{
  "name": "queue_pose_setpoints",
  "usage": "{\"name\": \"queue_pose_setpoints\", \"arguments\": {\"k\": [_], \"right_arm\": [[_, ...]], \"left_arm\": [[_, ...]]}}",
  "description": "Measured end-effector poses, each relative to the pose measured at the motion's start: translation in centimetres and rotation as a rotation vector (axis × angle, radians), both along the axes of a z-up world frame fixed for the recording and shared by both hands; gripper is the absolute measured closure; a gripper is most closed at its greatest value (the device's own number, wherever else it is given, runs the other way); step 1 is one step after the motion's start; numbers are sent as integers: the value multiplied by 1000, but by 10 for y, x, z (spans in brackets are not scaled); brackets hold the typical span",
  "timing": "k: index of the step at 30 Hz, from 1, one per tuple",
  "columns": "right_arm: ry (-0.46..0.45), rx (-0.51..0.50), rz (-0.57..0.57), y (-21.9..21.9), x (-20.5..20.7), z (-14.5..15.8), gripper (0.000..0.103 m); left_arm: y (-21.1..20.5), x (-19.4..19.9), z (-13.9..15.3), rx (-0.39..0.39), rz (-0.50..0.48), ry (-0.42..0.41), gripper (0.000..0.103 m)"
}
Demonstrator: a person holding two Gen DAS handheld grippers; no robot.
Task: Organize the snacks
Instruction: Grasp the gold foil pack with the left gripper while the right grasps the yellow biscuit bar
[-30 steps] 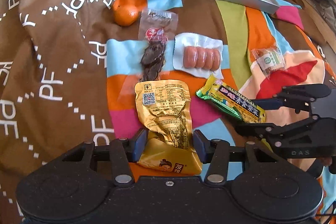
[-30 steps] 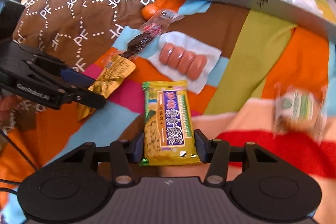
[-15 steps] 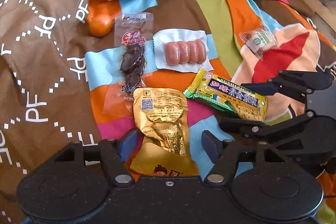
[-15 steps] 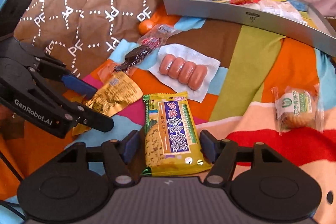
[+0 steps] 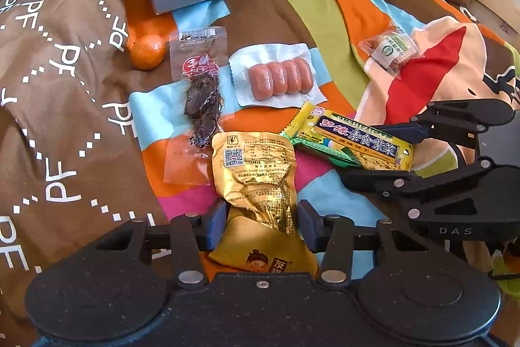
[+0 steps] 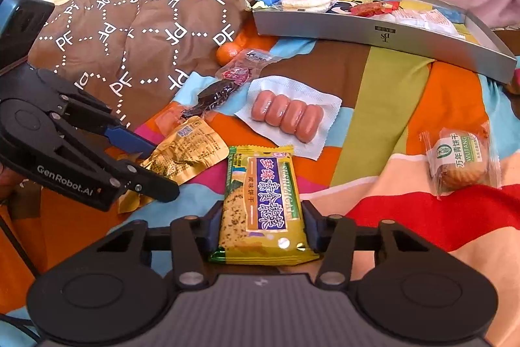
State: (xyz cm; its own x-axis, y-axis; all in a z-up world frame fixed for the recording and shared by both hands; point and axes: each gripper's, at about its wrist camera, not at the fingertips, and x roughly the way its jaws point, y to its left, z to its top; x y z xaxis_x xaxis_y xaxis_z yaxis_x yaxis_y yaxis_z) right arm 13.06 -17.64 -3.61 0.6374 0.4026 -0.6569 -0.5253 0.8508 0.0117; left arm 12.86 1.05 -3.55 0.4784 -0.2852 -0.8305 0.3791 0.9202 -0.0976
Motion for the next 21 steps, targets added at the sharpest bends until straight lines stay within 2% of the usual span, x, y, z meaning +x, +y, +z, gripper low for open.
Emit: {"name": "queue_pose_setpoints", "arguments": {"k": [6, 12, 21], "right_arm": [[-30, -13, -30, 4, -7, 0, 51], [-120, -114, 17, 14, -23, 3, 51], [-264, -236, 71, 24, -44, 3, 51]], "left_arm": [[3, -4, 2, -24, 8, 7, 58], [-3, -14, 4, 6, -38, -29, 59], [0, -17, 8, -4, -19, -55, 59]]}}
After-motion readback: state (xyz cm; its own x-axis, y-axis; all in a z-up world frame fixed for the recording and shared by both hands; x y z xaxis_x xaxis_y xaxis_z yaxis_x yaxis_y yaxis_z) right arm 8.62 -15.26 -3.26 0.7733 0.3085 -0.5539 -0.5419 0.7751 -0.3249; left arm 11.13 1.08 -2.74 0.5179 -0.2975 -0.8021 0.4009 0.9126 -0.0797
